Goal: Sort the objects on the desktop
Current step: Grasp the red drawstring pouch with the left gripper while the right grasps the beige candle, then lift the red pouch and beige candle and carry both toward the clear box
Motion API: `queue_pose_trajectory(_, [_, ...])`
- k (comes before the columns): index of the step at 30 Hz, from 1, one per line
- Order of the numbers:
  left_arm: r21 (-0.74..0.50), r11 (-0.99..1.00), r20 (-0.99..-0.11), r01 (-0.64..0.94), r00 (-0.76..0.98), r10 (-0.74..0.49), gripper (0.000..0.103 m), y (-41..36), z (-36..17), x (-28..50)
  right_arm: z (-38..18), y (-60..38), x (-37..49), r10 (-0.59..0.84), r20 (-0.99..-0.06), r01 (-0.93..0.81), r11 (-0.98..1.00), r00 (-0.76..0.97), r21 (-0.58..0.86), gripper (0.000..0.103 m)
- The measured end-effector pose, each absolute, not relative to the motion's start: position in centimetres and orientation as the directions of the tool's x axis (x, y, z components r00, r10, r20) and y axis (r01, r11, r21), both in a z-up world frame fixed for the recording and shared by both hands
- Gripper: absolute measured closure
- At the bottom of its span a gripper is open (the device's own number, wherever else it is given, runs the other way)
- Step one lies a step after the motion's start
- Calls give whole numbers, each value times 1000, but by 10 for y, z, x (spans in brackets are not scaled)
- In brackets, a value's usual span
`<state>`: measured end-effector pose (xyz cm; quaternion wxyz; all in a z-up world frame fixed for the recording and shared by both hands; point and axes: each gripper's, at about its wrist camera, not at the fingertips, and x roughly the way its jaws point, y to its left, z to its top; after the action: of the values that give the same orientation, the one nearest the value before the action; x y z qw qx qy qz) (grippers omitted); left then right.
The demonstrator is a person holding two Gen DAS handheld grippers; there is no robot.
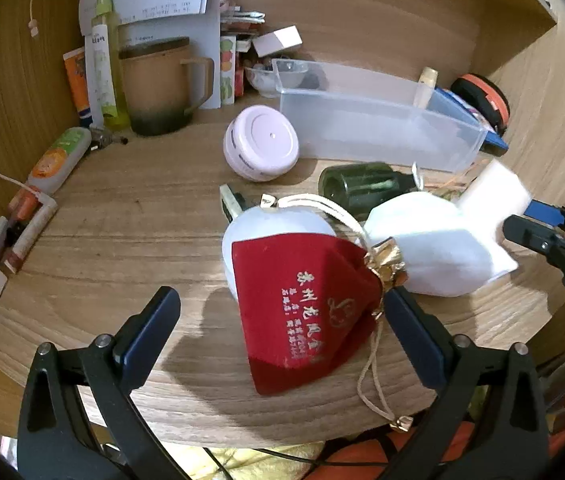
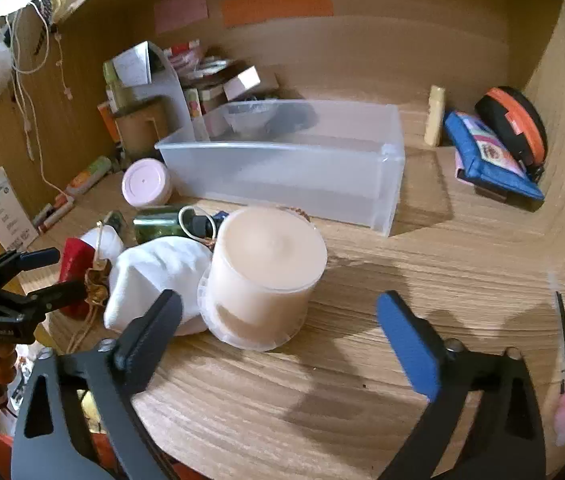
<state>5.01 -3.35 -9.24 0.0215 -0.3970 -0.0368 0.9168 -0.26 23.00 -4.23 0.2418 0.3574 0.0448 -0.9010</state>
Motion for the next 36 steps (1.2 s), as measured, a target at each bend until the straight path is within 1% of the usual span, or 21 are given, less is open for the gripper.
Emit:
queue_pose_trajectory(3, [-87,-996,-733,-7,-677,69,0,-31,-97,48,-50,225,-10,-410,-686,475,-873,-600,106,17])
queue_pose_trajectory(7, [-92,-996,-734,-3,-676,69,0,-32,-98,44,-55,221,-17,-431,-695,486,-864,-575,133,21])
queue_pose_trajectory(8, [-98,-995,-734,-4,-675,75,2,-32,-98,43,-54,220,-18,-435,-695,489,-862,-572,136,22])
queue_pose_trajectory(9, [-104,-995,-736,-6,-672,81,7,-32,-98,41,-54,218,-20,-441,-695,493,-859,-568,142,24])
queue_pose_trajectory(12, [-119,-993,-745,-15,-660,100,16,-32,-100,37,-53,215,-22,-460,-692,505,-849,-557,158,31])
queue_pose_trajectory(15, [-119,-993,-745,-15,-660,99,18,-31,-101,36,-51,213,-24,-471,-688,515,-842,-552,164,39])
queue_pose_trajectory(16, [-120,-993,-744,-18,-661,102,18,-31,-100,36,-51,213,-24,-470,-688,513,-842,-553,164,39])
queue_pose_trajectory(18, [-126,-992,-742,-22,-661,109,24,-30,-99,35,-51,213,-23,-472,-684,510,-844,-556,167,39])
queue_pose_trajectory(20, [-116,-993,-739,-18,-667,98,27,-29,-97,35,-51,215,-23,-469,-677,500,-849,-568,170,45])
queue_pose_trajectory(22, [-112,-993,-736,-22,-669,98,31,-27,-97,35,-50,217,-23,-476,-675,499,-847,-564,180,46])
queue_pose_trajectory(24, [-117,-993,-735,-23,-671,102,37,-27,-95,35,-50,219,-22,-481,-671,497,-847,-565,189,46])
queue_pose_trajectory(28, [-102,-994,-719,-28,-689,93,41,-24,-90,40,-49,220,-18,-477,-670,499,-848,-569,180,47])
queue_pose_trajectory(29, [-98,-995,-714,-27,-695,89,44,-23,-89,42,-48,221,-17,-476,-670,500,-848,-570,177,47])
queue_pose_trajectory(30, [-93,-995,-709,-30,-700,87,51,-23,-87,44,-47,221,-16,-475,-669,501,-848,-571,174,47])
queue_pose_trajectory(31, [-86,-996,-702,-28,-707,81,56,-22,-85,46,-47,221,-15,-475,-670,502,-847,-571,173,47])
queue_pose_trajectory(32, [-92,-995,-697,-33,-711,88,66,-22,-84,47,-46,222,-14,-473,-672,504,-847,-570,169,47])
queue_pose_trajectory(33, [-101,-994,-694,-41,-713,100,72,-22,-82,48,-46,223,-13,-475,-672,506,-845,-568,170,47])
queue_pose_trajectory(36, [-85,-996,-687,-38,-722,86,74,-21,-79,49,-45,228,-11,-500,-672,515,-833,-547,201,47])
